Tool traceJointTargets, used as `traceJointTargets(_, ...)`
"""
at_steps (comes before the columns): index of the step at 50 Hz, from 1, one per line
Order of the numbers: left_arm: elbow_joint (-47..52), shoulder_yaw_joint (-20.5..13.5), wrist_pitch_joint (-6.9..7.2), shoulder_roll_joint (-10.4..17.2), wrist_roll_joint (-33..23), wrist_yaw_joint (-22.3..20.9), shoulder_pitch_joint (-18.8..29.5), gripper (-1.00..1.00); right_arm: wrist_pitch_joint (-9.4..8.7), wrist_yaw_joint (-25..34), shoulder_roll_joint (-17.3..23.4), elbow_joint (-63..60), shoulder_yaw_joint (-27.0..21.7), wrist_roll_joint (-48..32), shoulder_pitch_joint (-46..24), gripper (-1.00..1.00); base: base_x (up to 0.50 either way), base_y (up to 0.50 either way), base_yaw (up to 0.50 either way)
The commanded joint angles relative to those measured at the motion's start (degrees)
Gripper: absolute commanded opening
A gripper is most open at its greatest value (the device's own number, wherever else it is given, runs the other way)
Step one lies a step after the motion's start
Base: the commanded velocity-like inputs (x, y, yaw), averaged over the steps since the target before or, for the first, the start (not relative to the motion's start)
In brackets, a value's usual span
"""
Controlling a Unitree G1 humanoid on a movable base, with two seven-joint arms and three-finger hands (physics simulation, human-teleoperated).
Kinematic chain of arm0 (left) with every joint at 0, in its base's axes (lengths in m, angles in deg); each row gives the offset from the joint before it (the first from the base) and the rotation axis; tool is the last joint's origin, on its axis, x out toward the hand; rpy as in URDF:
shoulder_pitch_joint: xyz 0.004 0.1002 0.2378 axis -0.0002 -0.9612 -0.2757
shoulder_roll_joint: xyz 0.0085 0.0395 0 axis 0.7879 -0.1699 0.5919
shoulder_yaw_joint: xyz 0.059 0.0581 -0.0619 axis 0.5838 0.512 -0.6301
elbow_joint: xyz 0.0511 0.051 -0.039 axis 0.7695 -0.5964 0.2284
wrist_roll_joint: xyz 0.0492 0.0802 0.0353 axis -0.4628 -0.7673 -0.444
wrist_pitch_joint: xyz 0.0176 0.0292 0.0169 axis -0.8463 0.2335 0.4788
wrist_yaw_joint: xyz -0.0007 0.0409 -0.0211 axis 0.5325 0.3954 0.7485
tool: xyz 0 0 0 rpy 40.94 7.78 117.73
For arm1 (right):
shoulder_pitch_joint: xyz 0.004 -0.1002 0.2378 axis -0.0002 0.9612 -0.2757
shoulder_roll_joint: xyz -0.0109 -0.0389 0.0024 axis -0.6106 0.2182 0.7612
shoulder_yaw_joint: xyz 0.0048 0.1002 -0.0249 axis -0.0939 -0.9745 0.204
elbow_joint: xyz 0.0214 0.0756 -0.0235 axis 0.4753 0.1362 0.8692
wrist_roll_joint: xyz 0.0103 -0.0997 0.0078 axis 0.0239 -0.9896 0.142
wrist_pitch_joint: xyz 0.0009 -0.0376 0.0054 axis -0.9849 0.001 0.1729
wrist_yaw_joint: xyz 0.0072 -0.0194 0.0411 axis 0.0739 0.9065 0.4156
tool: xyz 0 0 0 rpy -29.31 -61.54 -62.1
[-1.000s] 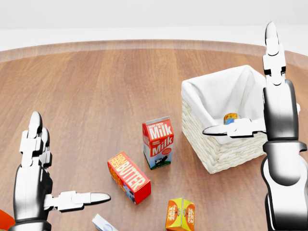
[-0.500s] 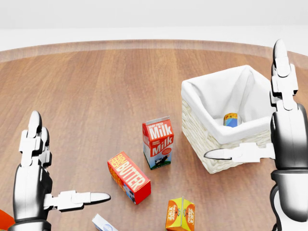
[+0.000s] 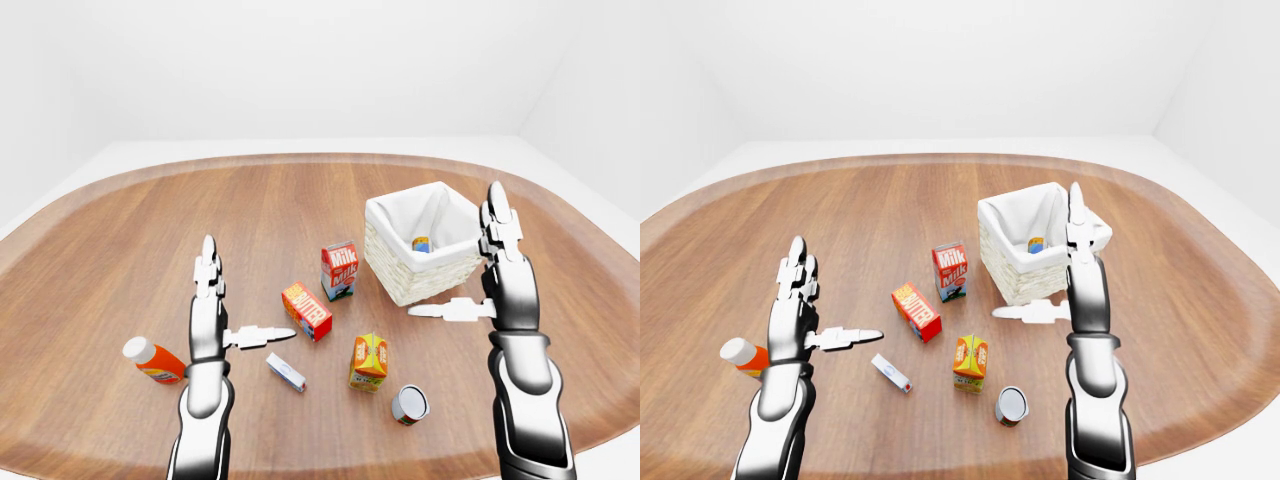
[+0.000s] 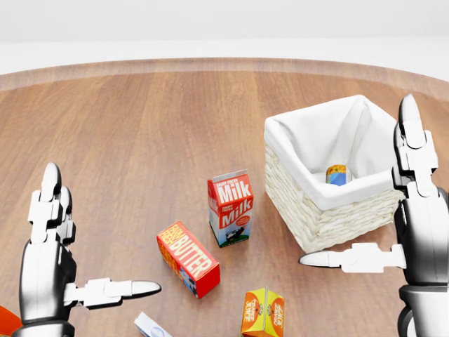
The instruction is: Pick up the alphabet soup and the tomato sauce, and put them in the basket.
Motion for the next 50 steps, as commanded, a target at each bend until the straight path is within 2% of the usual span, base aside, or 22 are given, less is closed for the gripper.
traceJointTargets(1,0.1,-0.1,0.0,0.0,0.0,0.1,-0.1,1.0,0.0,0.8,-1.4,-2.5,0.1,0.9,3.4,1.0,0.0,0.0,0.0)
traceJointTargets(34,0.1,-0.1,0.0,0.0,0.0,0.2,-0.1,1.0,0.0,3.6,-4.3,-5.5,1.2,2.8,11.7,1.0,0.0,0.0,0.0)
traceJointTargets(50,0.1,-0.3,0.0,0.0,0.2,0.1,0.3,1.0,0.0,4.0,-5.2,-2.5,0.8,3.5,14.1,1.0,0.0,0.0,0.0)
